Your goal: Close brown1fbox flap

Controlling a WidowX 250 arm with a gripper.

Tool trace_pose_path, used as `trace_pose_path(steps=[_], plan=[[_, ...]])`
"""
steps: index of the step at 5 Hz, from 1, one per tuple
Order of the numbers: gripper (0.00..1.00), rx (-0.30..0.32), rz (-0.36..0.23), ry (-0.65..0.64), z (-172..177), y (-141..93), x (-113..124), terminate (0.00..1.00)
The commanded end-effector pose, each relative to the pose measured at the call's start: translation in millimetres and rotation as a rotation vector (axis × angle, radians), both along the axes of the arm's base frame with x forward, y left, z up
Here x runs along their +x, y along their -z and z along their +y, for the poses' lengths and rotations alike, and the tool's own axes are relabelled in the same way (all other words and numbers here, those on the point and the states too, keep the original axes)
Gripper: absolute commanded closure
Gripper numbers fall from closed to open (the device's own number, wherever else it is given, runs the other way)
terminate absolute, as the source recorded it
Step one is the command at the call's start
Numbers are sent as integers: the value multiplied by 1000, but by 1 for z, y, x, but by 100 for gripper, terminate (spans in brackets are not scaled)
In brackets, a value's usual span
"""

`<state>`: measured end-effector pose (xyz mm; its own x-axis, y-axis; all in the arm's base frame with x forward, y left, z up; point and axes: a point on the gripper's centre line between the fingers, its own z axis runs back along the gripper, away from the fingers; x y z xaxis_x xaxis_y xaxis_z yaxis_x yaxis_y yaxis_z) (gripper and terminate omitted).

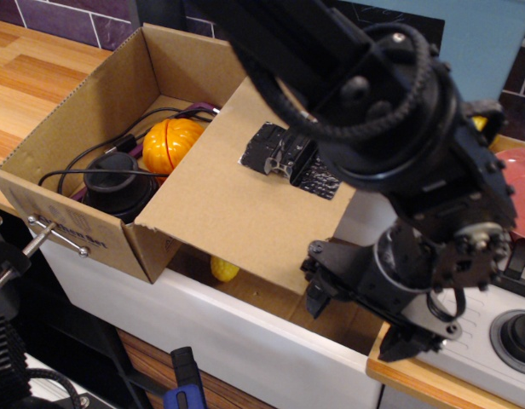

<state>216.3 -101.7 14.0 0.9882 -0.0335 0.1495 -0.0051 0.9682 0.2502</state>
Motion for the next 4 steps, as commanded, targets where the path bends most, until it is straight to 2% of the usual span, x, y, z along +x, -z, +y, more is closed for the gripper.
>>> trace_pose_path(steps=[1, 2, 3, 4], plan=[[0, 14, -18, 14, 1, -23, 7, 0], [0, 99, -3, 16, -1, -35, 4, 0], [0, 122, 29, 37, 8, -53, 7, 0], [0, 197, 80, 67, 22, -84, 9, 0]])
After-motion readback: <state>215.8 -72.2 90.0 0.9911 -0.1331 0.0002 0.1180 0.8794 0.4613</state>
